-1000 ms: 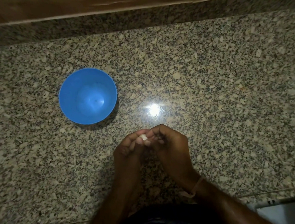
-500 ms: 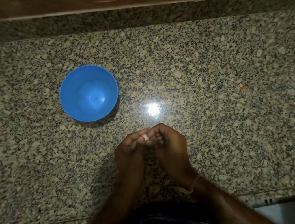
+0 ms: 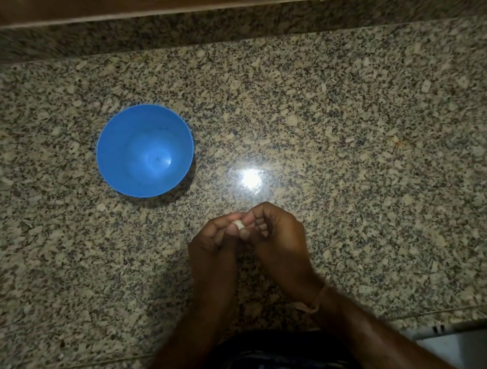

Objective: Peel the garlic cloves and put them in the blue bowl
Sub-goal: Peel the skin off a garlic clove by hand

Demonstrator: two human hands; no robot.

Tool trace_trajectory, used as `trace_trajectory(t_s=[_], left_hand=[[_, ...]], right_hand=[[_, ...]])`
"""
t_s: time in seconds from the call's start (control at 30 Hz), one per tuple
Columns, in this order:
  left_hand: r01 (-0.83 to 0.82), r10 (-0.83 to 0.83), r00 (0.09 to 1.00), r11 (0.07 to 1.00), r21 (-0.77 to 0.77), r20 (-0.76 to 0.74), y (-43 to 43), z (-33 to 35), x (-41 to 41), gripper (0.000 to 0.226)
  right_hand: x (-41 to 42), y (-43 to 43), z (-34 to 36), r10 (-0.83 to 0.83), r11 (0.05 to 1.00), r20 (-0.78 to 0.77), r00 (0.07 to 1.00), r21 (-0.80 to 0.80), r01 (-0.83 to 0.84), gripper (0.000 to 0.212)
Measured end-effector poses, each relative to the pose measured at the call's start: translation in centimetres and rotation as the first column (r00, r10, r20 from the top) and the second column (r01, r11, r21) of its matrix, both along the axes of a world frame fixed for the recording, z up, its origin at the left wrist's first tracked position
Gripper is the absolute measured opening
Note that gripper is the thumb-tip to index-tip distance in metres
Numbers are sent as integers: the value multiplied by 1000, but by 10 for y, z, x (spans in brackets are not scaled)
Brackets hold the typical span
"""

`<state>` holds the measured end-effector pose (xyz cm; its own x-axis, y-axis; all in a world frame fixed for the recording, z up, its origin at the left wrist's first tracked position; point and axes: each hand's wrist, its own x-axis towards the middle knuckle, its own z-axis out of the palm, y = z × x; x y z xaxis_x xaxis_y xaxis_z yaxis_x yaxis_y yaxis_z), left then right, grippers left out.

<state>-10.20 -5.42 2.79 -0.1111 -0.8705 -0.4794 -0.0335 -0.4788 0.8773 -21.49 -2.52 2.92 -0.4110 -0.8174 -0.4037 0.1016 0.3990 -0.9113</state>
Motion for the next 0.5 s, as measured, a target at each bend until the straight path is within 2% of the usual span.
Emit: trace_trajectory(t_s=[0.4,0.5], left_hand=[[-20,20,1000,1000,7,-4,0,-5,1,24],[8,-8,1000,1000,-20,6,-1,-6,2,31]], right_hand=[[-1,-1,-7,70,995,8,997,67,-71,13],[-2,-1,-9,89,993,16,996,81,-90,17]])
